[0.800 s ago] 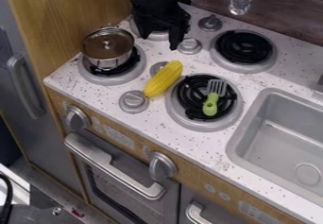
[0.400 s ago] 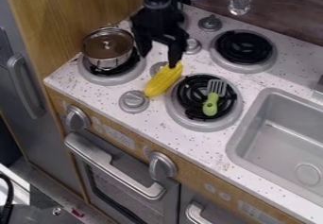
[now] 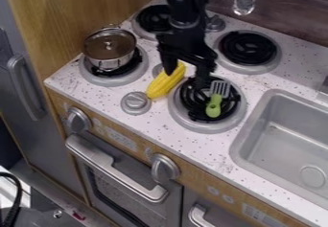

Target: Take the green fork and put it in the uper right burner

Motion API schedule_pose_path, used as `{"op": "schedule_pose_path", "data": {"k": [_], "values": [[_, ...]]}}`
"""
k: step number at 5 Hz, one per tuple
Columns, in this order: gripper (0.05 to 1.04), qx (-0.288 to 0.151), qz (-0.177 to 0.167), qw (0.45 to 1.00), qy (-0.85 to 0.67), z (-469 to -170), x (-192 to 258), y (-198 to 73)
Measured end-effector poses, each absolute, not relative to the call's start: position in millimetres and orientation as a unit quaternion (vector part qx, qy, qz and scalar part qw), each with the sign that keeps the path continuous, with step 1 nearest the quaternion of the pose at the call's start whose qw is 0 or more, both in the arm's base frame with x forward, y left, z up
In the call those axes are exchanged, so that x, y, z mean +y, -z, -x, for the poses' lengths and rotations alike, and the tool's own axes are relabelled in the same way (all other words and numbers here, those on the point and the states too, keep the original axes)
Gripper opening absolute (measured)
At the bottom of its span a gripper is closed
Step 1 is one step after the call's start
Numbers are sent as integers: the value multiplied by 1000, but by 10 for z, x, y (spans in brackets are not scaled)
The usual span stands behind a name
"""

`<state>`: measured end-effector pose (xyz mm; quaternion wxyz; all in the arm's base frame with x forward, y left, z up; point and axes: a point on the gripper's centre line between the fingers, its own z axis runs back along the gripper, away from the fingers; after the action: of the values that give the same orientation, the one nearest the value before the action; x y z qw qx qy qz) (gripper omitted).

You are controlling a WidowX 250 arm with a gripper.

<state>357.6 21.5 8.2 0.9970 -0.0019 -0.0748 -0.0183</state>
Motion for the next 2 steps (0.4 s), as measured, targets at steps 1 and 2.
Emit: {"op": "schedule_pose_path", "data": {"k": [1,2], "values": [[999,-87,7,996,7,-3619,-3,-85],[999,-79,-2,997,-22,-3662,-139,45]]}}
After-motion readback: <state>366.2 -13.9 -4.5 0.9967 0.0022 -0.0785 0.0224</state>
